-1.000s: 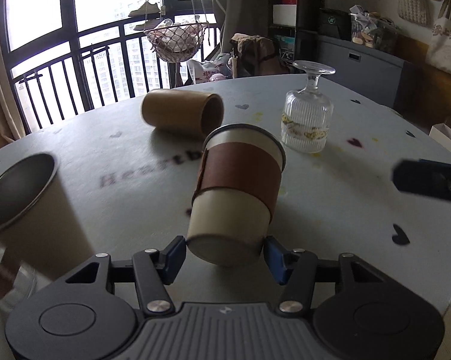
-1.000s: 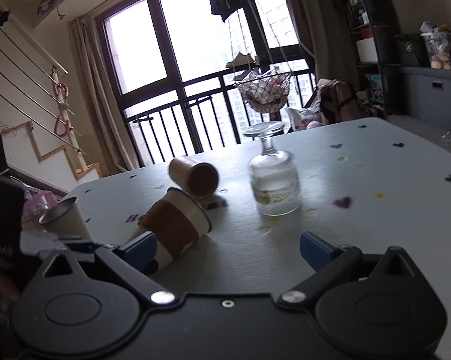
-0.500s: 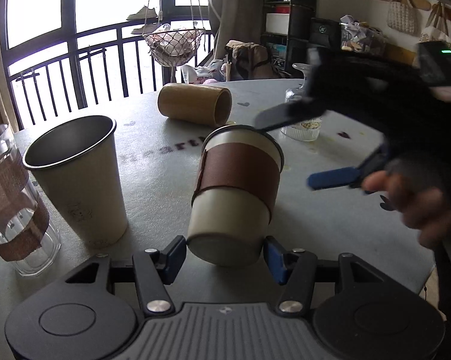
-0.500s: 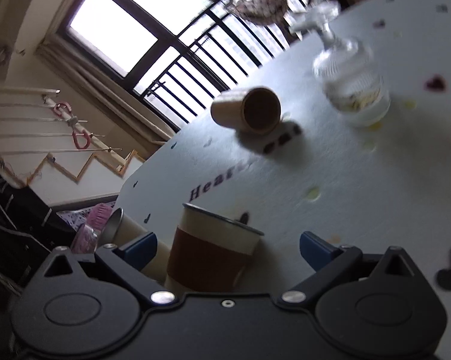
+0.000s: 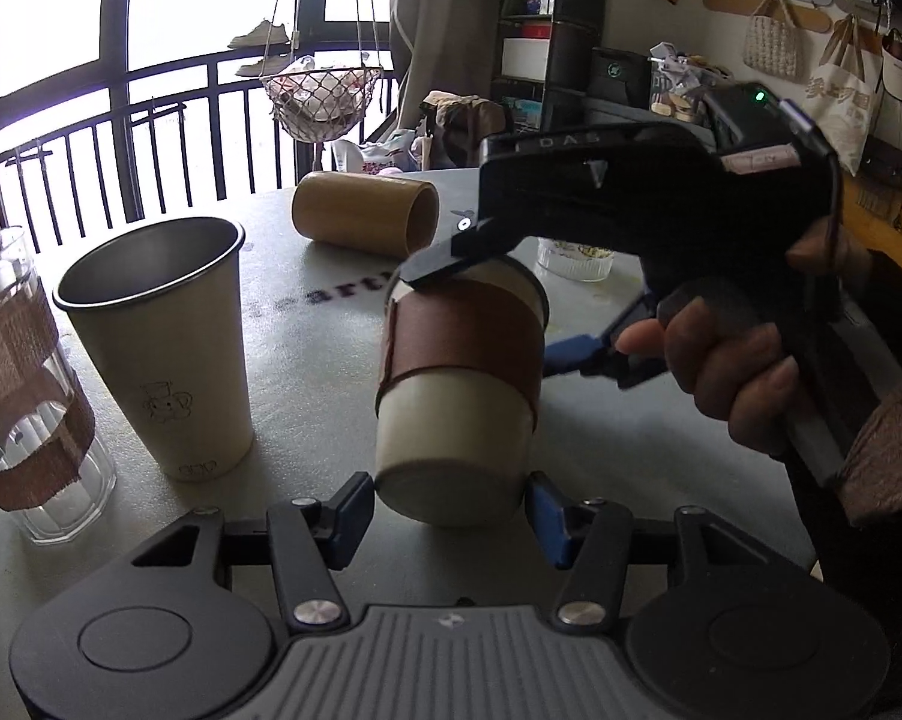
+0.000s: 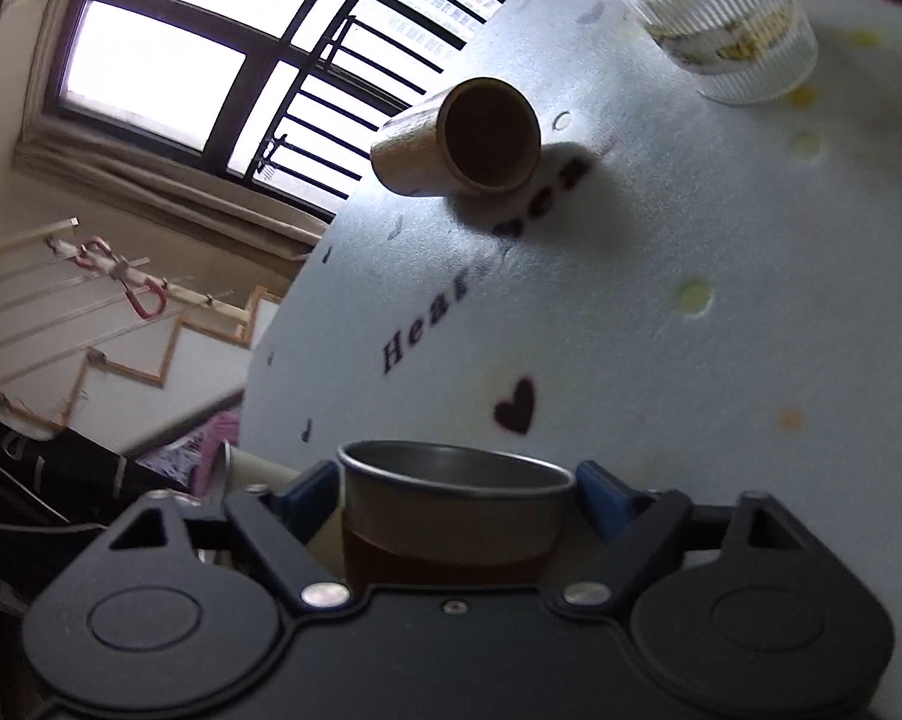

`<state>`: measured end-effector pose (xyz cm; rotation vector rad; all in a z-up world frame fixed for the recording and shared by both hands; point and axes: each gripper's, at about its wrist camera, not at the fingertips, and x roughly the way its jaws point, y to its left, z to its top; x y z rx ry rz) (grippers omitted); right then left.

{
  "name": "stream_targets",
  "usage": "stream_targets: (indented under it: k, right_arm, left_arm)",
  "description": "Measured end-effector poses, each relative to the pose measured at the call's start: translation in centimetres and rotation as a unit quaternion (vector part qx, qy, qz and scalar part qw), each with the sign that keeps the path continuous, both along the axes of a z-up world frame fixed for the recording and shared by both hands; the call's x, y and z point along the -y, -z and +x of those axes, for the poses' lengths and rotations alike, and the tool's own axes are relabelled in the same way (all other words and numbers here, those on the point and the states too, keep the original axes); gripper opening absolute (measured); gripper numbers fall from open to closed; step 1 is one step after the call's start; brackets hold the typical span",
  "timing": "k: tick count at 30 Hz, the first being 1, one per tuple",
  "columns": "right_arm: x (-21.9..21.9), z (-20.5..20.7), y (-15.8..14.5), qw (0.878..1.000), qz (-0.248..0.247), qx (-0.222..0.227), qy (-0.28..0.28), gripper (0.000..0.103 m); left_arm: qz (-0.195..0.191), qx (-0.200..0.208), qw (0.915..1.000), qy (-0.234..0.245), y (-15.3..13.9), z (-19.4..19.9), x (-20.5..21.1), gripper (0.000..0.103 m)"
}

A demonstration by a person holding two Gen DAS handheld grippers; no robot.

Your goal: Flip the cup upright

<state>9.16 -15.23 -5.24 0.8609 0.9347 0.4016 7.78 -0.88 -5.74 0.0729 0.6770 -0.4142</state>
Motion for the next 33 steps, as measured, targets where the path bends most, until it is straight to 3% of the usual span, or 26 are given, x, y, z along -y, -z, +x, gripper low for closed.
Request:
stream_targets:
  k: [3,6,11,15,20,23,33]
  right_arm:
    - [-0.2,-0.5,-1.6,0.998,-0.035,0.041,-0.012,0.083]
    - [-1.6,-1.7,-4.0,0.987,-0.103,0.123,-0.030,0.082]
    - [-3.7,-3.8,-6.6,0.943,-0.217,0.241,-0.074,0.082]
    - [-5.2,-4.7,-7.2,0.906,-0.283,0.296,-0.105,0.083]
    - [-6.6,-6.0,-7.5,0.870,-0.336,0.333,-0.136,0.083]
    - [-7.0,-6.3,-7.5,0.858,-0.356,0.341,-0.143,0.083]
    - [-9.2,-4.6,-7.2,0.847,-0.369,0.351,-0.154,0.083]
  left_arm:
    - [-0.016,-0.004,0.9999,-0.002,0.2,0.6,-0.2,0.056]
    - [-0.037,-0.002,0.9991,-0.019,0.4,1.5,-0.5,0.057]
    - [-0.077,0.022,0.9964,-0.027,0.3,1.9,-1.5,0.057]
    - [-0.092,0.015,0.9952,-0.029,0.5,2.5,-1.6,0.056]
    - [-0.086,0.006,0.9957,-0.033,1.0,3.3,-1.6,0.054]
    - [-0.089,-0.007,0.9948,-0.049,1.5,3.5,-1.8,0.053]
    - [-0.087,0.010,0.9921,-0.090,2.3,4.8,-2.0,0.053]
